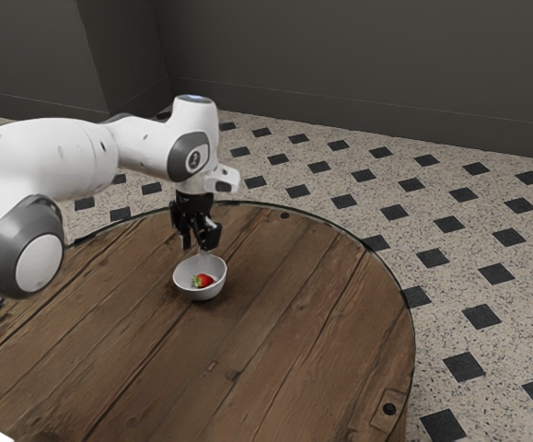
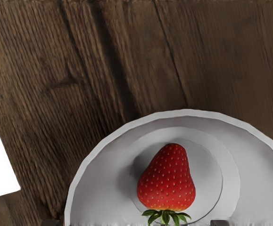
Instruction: Take strawberry from the bowl
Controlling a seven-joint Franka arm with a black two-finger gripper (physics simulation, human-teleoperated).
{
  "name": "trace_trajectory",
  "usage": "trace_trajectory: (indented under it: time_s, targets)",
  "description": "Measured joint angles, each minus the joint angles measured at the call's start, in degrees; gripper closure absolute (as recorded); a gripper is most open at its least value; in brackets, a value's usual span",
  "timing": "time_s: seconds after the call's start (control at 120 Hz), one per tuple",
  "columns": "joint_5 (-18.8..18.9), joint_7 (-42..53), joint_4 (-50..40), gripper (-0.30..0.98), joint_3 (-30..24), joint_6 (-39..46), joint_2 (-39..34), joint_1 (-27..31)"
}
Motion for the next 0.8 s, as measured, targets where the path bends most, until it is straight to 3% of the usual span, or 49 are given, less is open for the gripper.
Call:
trace_trajectory:
  time_s: [0.283, 0.8]
  targets:
    - [0.0, 3.5, -4.7, 0.39, -1.7, -0.4, -1.7, -0.4]
    - [-0.3, 6.9, -6.1, 0.40, -1.8, 4.9, -0.1, -0.4]
